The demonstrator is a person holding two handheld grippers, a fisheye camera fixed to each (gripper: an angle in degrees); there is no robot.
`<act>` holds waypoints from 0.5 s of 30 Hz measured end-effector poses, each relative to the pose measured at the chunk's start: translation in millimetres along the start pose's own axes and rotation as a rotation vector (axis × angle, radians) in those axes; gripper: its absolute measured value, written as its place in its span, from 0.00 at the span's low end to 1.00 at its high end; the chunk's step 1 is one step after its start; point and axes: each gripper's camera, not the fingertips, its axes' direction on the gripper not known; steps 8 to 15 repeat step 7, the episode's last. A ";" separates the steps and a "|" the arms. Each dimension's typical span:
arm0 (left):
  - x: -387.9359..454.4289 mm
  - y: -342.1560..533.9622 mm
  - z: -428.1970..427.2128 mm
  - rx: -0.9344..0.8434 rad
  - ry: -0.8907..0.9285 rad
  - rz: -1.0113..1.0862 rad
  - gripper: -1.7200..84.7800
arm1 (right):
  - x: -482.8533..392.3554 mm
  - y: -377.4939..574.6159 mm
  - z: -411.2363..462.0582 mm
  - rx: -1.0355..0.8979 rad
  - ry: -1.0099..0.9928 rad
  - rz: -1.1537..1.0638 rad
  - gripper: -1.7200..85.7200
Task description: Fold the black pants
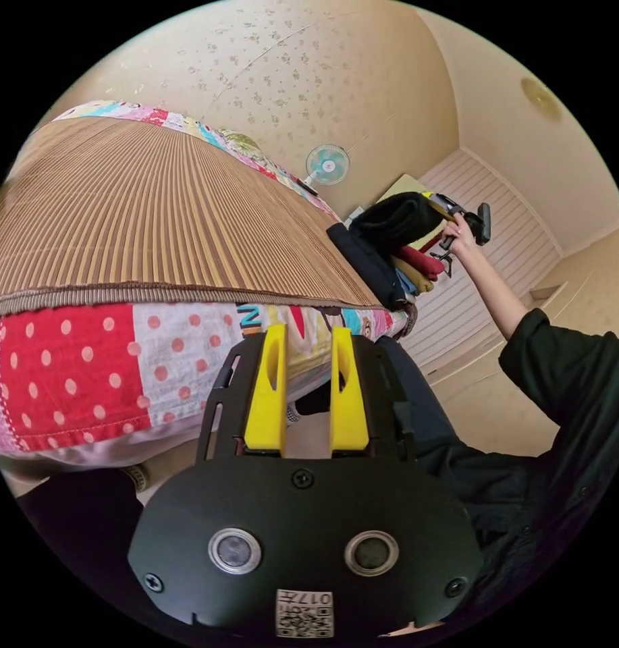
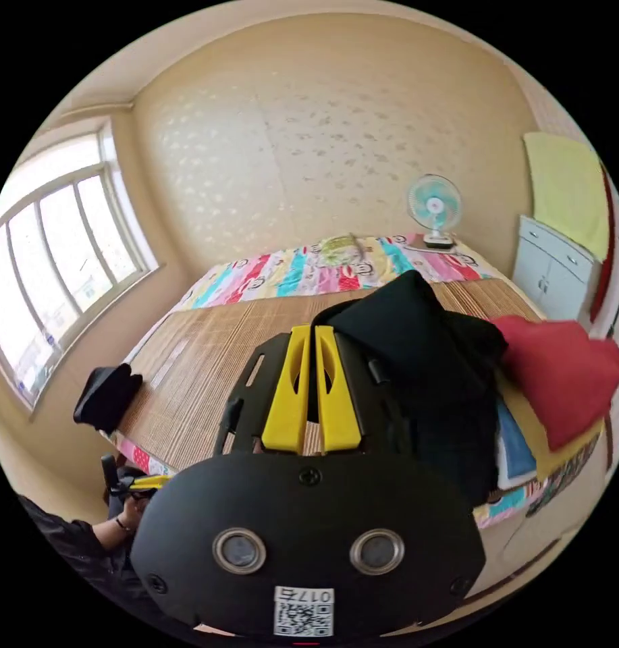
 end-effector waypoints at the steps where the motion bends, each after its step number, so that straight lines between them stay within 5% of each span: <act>1: -2.5 -0.5 -2.6 0.006 -0.001 -0.003 0.14 | -35.5 -0.4 36.0 -0.080 -0.057 -0.057 0.03; 7: -32.2 3.5 -30.2 0.072 -0.030 -0.049 0.14 | -219.2 131.2 200.6 -0.512 -0.194 -0.339 0.02; 15: -32.2 3.5 -30.2 0.072 -0.030 -0.049 0.14 | -219.2 131.2 200.6 -0.512 -0.194 -0.339 0.02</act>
